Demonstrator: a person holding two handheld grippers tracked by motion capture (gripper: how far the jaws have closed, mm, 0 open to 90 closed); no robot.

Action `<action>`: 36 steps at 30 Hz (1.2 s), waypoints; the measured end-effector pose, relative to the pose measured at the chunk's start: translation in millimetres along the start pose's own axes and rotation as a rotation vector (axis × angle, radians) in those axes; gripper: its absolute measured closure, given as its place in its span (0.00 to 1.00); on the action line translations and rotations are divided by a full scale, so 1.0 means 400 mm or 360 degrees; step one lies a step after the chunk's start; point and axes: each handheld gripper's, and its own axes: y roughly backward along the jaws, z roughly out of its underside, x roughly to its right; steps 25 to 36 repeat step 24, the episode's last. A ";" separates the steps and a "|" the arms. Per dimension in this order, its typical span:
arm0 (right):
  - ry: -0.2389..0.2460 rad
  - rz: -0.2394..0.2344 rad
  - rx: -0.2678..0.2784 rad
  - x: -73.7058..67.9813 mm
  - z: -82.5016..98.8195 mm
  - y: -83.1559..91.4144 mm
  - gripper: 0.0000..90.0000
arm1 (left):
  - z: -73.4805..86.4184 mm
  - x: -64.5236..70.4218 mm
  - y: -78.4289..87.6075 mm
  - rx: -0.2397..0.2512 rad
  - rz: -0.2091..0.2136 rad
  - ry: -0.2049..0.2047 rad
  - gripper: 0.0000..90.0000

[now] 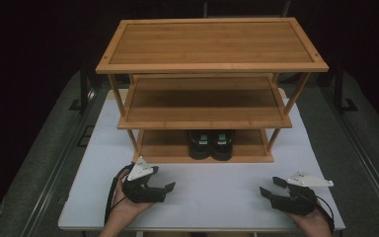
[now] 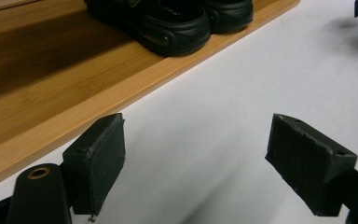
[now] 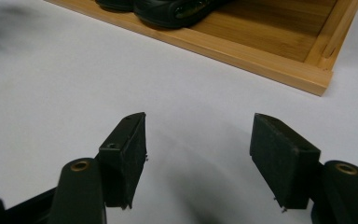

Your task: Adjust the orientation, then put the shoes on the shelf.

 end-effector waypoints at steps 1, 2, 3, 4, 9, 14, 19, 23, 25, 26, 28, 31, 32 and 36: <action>-0.0002 0.0002 -0.0001 0.001 0.001 0.001 0.40 | 0.001 -0.001 0.001 0.0003 0.0001 0.0003 0.21; -0.0003 0.0002 -0.0001 0.002 0.002 0.002 0.40 | 0.002 -0.001 0.001 0.0002 0.0002 0.0005 0.21; -0.0001 0.0003 0.0001 0.003 0.003 0.003 0.40 | 0.003 -0.001 0.002 0.0004 0.0000 0.0004 0.21; -0.0006 0.0005 0.0000 0.004 0.004 0.004 0.40 | 0.004 -0.002 0.003 0.0003 -0.0003 0.0006 0.21; -0.0014 0.0011 0.0006 0.007 0.009 0.012 0.40 | 0.006 -0.001 0.006 0.0013 -0.0002 0.0007 0.21; -0.0014 0.0015 0.0015 0.011 0.010 0.020 0.40 | 0.007 -0.005 0.014 0.0016 -0.0011 -0.0001 0.21; -0.0016 0.0023 0.0023 0.013 0.014 0.027 0.40 | 0.017 -0.012 0.021 0.0016 -0.0018 0.0019 0.20; -0.0029 0.0031 0.0046 0.012 0.021 0.035 0.38 | 0.037 -0.020 0.029 0.0019 -0.0017 0.0040 0.20; -0.0036 0.0039 0.0061 0.010 0.025 0.038 0.38 | 0.042 -0.021 0.030 0.0022 -0.0019 0.0045 0.20; -0.0036 0.0039 0.0061 0.010 0.025 0.038 0.38 | 0.042 -0.021 0.030 0.0022 -0.0019 0.0045 0.20; -0.0036 0.0039 0.0061 0.010 0.025 0.038 0.38 | 0.042 -0.021 0.030 0.0022 -0.0019 0.0045 0.20; -0.0036 0.0039 0.0061 0.010 0.025 0.038 0.38 | 0.042 -0.021 0.030 0.0022 -0.0019 0.0045 0.20; -0.0036 0.0039 0.0061 0.010 0.025 0.038 0.38 | 0.042 -0.021 0.030 0.0022 -0.0019 0.0045 0.20; -0.0036 0.0039 0.0061 0.010 0.025 0.038 0.38 | 0.042 -0.021 0.030 0.0022 -0.0019 0.0045 0.20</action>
